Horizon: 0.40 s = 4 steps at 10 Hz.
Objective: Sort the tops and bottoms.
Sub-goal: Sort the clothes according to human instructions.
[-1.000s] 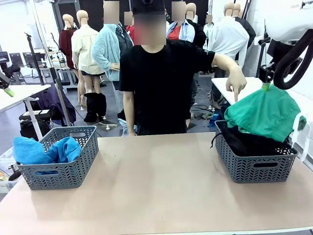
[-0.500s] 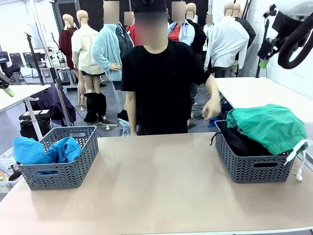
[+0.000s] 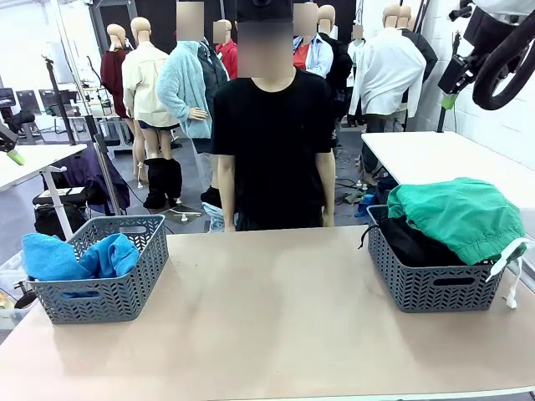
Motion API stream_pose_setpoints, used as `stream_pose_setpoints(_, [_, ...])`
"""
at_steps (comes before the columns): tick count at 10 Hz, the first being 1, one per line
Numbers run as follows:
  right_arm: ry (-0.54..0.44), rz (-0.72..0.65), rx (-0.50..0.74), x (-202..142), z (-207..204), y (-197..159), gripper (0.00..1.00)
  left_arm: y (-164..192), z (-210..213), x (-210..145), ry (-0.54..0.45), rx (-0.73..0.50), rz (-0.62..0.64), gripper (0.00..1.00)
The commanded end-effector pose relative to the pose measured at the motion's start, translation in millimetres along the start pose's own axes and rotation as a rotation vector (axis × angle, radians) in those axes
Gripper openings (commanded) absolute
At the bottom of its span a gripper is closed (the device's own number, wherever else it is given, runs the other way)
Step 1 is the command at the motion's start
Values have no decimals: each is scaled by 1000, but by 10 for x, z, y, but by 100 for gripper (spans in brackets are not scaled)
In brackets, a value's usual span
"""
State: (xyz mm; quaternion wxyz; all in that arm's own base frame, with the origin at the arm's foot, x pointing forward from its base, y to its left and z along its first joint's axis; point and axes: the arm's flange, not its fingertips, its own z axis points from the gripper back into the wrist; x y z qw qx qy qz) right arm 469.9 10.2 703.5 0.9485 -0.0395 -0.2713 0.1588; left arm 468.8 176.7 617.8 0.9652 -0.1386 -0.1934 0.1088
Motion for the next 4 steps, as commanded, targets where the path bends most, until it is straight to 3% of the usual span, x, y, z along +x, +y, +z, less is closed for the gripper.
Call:
stream_pose_setpoints(1, [0, 4, -5, -28, -21, -3, 100, -10, 10, -8, -7, 28, 13, 100])
stream_pose_setpoints(4, [0, 4, -5, -28, -21, -3, 100, -10, 10, -8, -7, 28, 13, 100])
